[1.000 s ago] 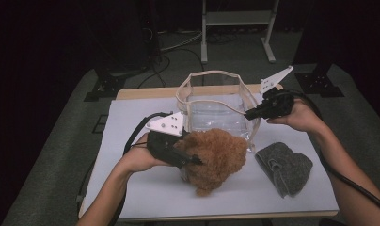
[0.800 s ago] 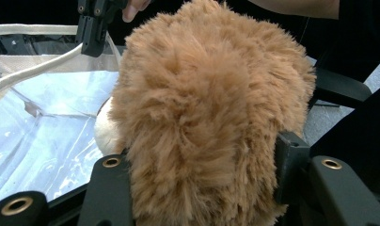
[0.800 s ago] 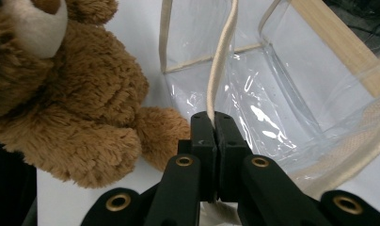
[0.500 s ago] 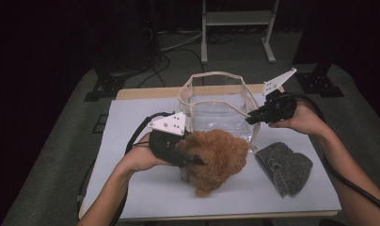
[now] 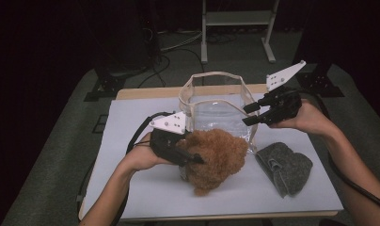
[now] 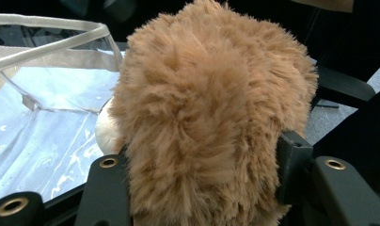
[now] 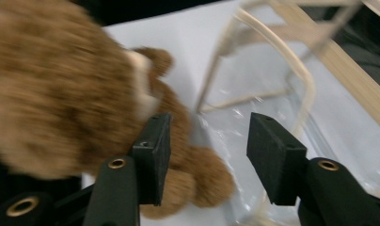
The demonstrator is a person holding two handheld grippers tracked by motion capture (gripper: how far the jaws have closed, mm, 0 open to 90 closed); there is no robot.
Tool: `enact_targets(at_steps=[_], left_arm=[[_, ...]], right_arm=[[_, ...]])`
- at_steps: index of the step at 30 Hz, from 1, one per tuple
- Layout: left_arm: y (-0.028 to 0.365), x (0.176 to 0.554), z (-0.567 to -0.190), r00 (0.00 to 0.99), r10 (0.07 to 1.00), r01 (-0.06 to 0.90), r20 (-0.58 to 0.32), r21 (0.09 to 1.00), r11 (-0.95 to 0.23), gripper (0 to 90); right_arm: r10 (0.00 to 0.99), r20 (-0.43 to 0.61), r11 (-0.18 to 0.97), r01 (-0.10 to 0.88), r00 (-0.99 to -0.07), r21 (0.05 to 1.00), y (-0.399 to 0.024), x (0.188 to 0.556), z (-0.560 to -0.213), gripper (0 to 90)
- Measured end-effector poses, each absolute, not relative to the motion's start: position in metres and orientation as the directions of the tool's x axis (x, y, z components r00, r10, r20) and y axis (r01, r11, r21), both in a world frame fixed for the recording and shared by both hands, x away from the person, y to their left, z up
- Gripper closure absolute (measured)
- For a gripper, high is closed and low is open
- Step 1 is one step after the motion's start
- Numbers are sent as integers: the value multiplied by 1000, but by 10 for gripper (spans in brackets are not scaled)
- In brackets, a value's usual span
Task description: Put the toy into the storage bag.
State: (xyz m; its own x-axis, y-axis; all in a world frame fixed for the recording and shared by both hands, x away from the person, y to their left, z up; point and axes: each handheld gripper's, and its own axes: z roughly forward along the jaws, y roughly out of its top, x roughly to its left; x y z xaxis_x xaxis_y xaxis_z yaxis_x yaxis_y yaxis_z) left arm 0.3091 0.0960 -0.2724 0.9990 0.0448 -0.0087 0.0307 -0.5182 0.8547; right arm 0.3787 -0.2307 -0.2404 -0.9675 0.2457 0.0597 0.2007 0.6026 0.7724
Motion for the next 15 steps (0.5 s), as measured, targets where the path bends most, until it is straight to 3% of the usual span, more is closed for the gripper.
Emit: enact_targets(at_steps=[9, 15], left_arm=[[91, 312, -274, 999, 50, 40, -16, 855, -517, 442], [88, 314, -274, 999, 50, 42, -19, 855, -516, 440]], right_arm=[[91, 61, 617, 104, -994, 780, -206, 338, -218, 382], [39, 46, 637, 61, -998, 769, -190, 324, -216, 349]])
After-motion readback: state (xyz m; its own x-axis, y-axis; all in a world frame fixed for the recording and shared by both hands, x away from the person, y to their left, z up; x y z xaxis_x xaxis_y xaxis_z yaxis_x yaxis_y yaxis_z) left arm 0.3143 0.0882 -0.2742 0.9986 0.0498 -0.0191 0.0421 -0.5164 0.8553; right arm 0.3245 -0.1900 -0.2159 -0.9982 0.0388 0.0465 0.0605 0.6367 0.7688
